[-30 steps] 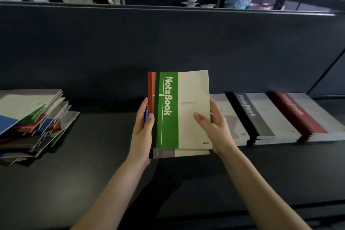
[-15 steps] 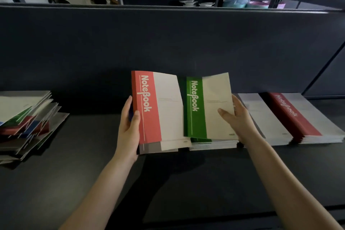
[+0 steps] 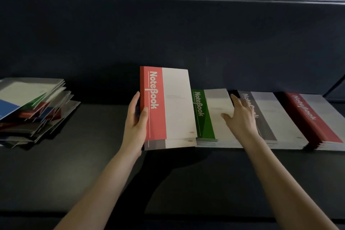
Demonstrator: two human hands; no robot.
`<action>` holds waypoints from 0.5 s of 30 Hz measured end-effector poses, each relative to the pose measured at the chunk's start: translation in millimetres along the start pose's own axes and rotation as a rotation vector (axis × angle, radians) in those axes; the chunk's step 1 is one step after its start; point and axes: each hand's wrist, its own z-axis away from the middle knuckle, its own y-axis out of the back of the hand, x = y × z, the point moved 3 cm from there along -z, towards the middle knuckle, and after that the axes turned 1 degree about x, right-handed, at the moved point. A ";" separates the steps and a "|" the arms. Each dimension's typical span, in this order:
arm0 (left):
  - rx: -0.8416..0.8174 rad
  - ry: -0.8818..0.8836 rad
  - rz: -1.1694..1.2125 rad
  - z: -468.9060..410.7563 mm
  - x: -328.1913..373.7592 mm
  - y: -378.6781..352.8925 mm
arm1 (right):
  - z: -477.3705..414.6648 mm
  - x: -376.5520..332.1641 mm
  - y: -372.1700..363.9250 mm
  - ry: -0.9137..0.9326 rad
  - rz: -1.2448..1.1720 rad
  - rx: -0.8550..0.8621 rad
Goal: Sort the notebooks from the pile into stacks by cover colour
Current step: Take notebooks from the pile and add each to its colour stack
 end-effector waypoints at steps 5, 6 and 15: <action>-0.047 -0.019 -0.013 5.5 3.4 -18.1 | 9.3 -9.3 4.5 0.101 -0.062 0.102; -0.052 -0.025 -0.006 6.7 4.9 -22.4 | 14.2 -12.4 6.0 0.125 -0.127 0.128; -0.118 -0.039 0.083 27.4 16.8 -86.7 | 42.4 2.4 14.7 0.059 -0.638 -0.098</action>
